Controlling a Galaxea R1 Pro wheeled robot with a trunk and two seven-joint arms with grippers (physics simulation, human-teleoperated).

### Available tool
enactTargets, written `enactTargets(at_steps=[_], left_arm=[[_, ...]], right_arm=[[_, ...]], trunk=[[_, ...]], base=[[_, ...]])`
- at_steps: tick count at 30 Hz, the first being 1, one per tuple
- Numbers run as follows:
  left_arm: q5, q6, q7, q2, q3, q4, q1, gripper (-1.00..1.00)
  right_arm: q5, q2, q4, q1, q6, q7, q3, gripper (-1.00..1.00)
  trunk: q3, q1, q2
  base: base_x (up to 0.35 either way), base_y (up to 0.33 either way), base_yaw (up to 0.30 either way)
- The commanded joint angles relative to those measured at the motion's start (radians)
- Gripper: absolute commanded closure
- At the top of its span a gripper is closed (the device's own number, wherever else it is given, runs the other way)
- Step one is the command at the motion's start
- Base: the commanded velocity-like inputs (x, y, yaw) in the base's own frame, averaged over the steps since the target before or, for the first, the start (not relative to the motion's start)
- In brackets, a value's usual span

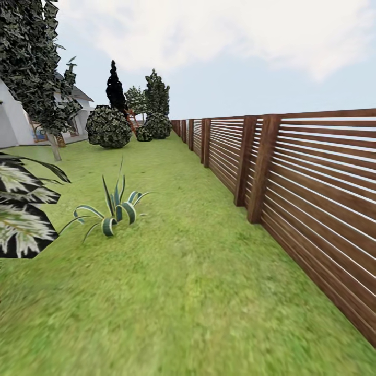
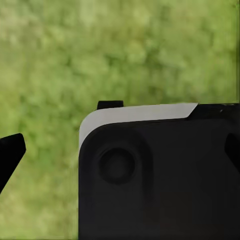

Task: Take the three Easter eggs out of the wicker basket on the lawn in the garden, then place them on the lawn next to a single tree (choose any tree) so that all three eggs are next to the same tree and none are left in the basket.

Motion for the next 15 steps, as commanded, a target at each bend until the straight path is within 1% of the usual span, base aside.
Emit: enactTargets(at_steps=[1, 5, 15], left_arm=[[-0.001, -0.003, 0.000, 0.000, 0.000, 0.001, -0.001, -1.00], [-0.001, -0.003, 0.000, 0.000, 0.000, 0.001, -0.001, -1.00], [-0.001, -0.003, 0.000, 0.000, 0.000, 0.001, -0.001, -1.00]], right_arm=[[0.000, 0.000, 0.000, 0.000, -0.003, 0.000, 0.001, -1.00], [0.000, 0.000, 0.000, 0.000, -0.003, 0.000, 0.000, -1.00], [0.000, 0.000, 0.000, 0.000, -0.003, 0.000, 0.001, -1.00]], trunk=[[-0.001, 0.001, 0.000], [-0.001, 0.001, 0.000], [-0.001, 0.001, 0.000]], base=[[0.315, -0.140, 0.128], [0.315, -0.131, 0.073], [0.315, -0.099, 0.020]])
